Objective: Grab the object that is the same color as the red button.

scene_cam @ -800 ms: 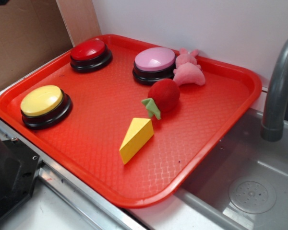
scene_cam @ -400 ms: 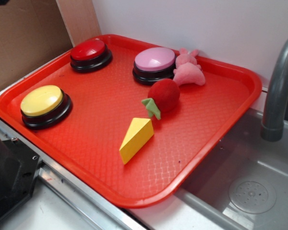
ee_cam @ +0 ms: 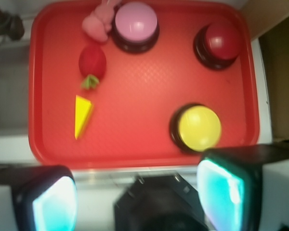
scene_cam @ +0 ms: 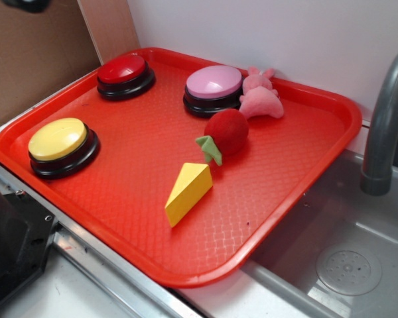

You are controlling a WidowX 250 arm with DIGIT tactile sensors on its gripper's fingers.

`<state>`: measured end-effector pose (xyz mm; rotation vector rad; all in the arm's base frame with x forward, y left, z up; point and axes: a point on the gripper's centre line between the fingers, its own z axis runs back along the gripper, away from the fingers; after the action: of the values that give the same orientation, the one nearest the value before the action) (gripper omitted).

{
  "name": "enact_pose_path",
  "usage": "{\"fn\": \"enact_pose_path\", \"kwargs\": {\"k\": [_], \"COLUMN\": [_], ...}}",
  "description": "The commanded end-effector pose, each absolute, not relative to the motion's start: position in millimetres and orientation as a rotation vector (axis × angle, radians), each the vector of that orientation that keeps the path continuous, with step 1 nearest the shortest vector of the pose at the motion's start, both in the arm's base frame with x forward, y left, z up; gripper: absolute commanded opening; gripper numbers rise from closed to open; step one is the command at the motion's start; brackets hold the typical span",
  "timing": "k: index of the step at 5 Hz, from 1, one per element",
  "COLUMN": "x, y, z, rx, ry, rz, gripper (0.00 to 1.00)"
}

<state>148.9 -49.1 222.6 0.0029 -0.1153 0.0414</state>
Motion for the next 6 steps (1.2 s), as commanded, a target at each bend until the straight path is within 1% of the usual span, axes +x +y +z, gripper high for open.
{"fn": "enact_pose_path", "kwargs": {"k": [1, 2, 3, 4, 5, 6], "x": [226, 263, 287, 291, 289, 277], "y": [-69, -76, -94, -106, -104, -91], "z": [193, 161, 115, 75, 52, 35], "rx": [-0.062, 0.011, -0.048, -0.039, 0.025, 0.078], "ry": [-0.216, -0.234, -0.218, -0.150, -0.080, -0.001], "rz": [0.112, 0.137, 0.152, 0.155, 0.139, 0.183], "gripper": [1.00, 1.00, 1.00, 1.00, 1.00, 1.00]}}
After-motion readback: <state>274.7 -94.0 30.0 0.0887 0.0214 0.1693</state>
